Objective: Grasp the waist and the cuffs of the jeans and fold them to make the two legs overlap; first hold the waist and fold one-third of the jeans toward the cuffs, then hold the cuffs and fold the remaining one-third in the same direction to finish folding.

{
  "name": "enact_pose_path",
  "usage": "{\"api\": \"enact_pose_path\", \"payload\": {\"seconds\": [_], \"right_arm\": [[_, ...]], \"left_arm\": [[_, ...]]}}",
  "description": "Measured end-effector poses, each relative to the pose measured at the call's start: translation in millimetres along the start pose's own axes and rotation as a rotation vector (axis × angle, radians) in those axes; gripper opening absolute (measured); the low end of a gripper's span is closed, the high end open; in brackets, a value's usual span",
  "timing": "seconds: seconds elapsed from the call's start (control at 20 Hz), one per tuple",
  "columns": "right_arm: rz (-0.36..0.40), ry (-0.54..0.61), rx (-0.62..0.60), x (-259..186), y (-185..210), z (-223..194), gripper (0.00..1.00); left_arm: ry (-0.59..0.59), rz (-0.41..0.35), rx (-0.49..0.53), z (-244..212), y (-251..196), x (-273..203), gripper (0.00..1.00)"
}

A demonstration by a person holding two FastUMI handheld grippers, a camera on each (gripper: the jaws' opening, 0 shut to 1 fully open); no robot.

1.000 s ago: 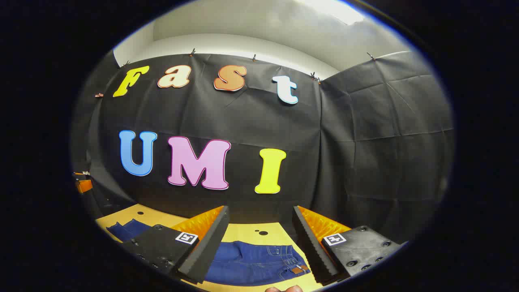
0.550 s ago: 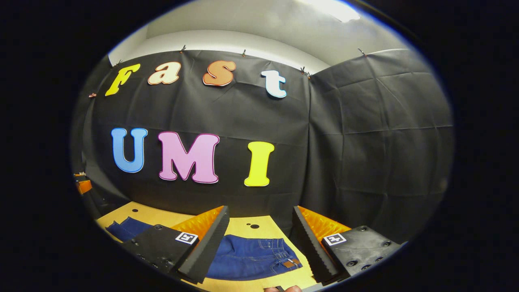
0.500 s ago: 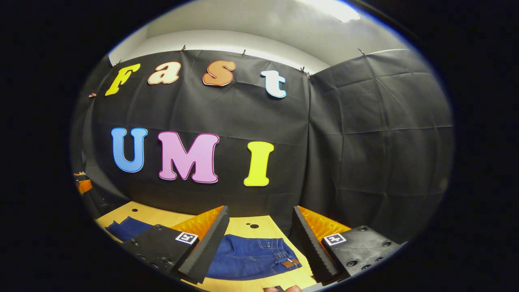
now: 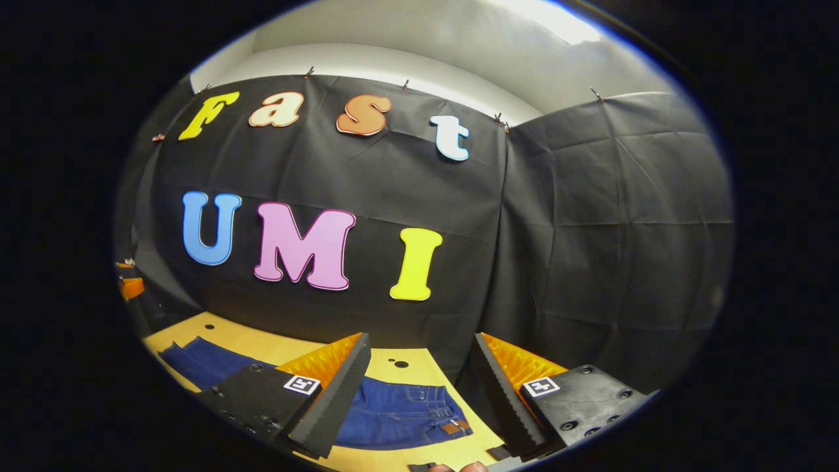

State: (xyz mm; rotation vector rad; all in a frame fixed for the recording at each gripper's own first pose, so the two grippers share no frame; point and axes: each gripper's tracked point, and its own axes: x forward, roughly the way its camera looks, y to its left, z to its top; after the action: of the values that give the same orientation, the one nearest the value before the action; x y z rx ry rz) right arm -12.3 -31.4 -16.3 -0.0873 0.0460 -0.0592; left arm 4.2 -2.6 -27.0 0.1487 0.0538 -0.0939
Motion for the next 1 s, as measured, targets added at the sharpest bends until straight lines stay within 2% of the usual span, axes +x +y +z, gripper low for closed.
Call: {"api": "enact_pose_path", "payload": {"seconds": [0.15,0.35,0.65,0.75,1.0], "right_arm": [[0.002,0.049,-0.026,4.3,-0.5,-17.9,0.94],[0.074,0.062,-0.145,9.8,17.2,-33.0,0.96],[0.290,0.133,-0.524,23.1,50.4,-112.2,0.96],[0.370,0.184,-0.630,27.3,56.2,-152.1,0.96],[0.556,0.327,-0.985,35.7,48.7,-261.8,0.97]], "left_arm": [[0.071,-0.001,0.108,-29.3,15.4,-7.6,0.98],[0.119,-0.077,0.250,-57.4,17.6,-15.0,0.98],[0.225,-0.274,0.498,-120.8,16.1,-10.0,0.98],[0.265,-0.324,0.582,-147.0,19.8,-2.1,0.98],[0.457,-0.463,0.771,-244.6,34.7,1.8,0.98]]}}
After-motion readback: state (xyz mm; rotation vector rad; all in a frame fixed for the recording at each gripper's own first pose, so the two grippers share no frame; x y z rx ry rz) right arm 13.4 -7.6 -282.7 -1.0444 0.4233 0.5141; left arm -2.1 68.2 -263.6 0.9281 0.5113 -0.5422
